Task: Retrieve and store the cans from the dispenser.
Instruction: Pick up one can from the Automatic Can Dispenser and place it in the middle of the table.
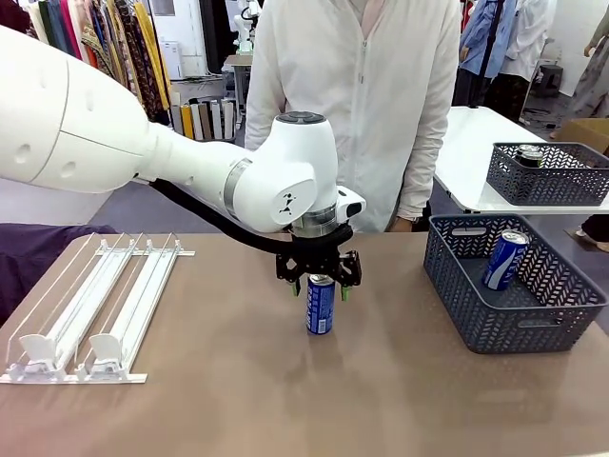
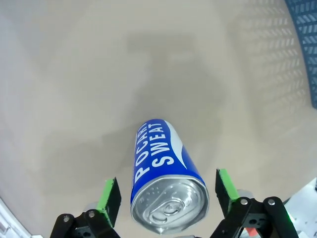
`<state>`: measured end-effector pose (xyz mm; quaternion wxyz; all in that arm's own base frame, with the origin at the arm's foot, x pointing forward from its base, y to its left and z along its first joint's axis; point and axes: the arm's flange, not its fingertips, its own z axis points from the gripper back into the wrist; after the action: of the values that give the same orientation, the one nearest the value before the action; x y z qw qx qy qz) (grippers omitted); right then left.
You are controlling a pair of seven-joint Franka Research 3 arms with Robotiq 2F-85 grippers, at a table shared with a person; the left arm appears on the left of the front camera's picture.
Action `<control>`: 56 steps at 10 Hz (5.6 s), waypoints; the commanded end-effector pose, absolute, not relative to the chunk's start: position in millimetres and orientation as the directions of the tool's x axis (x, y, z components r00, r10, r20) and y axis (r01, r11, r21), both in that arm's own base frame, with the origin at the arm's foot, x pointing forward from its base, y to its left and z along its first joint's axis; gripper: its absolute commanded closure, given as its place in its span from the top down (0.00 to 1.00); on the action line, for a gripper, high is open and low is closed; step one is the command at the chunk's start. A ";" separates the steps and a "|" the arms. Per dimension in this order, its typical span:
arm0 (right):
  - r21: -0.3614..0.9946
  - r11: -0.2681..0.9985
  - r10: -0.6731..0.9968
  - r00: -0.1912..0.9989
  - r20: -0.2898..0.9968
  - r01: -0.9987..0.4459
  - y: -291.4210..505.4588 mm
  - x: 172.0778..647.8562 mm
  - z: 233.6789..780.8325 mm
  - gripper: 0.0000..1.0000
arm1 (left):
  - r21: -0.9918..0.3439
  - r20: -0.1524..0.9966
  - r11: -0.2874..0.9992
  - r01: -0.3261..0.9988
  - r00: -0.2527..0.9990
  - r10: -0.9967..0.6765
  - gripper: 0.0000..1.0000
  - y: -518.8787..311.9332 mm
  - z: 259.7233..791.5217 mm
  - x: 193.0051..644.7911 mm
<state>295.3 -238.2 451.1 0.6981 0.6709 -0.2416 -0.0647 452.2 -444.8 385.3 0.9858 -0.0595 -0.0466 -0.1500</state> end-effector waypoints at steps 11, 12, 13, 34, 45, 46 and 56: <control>0.966 0.101 -0.401 0.878 0.260 -0.239 -238.6 292.9 453.7 1.00 | -0.681 0.177 0.726 0.098 0.984 0.034 1.00 -31.7 539.0 371.4; 0.966 0.101 -0.401 0.878 0.260 -0.239 -238.6 292.9 453.7 1.00 | -0.763 0.109 0.647 -0.020 0.981 0.159 1.00 23.0 529.2 363.8; 0.966 0.101 -0.401 0.878 0.260 -0.239 -238.6 292.9 453.7 1.00 | -0.857 0.090 0.515 -0.012 0.981 0.174 1.00 64.8 516.4 353.7; 0.966 0.101 -0.401 0.878 0.260 -0.239 -238.6 292.9 453.7 1.00 | -0.904 0.066 0.427 -0.027 0.977 0.201 1.00 117.8 500.2 326.3; 0.966 0.101 -0.401 0.878 0.260 -0.239 -238.6 292.9 453.7 1.00 | -0.904 0.066 0.427 -0.027 0.977 0.201 1.00 117.8 500.2 326.3; 0.966 0.101 -0.401 0.878 0.260 -0.239 -238.6 292.9 453.7 1.00 | -0.904 0.066 0.427 -0.027 0.977 0.201 1.00 117.8 500.2 326.3; 0.966 0.101 -0.401 0.878 0.260 -0.239 -238.6 292.9 453.7 1.00 | -0.904 0.066 0.427 -0.027 0.977 0.201 1.00 117.8 500.2 326.3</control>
<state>295.1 -238.5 450.9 0.6981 0.6708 -0.2418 -0.0653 326.8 117.8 497.4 0.8410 -0.5302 -0.0814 0.0702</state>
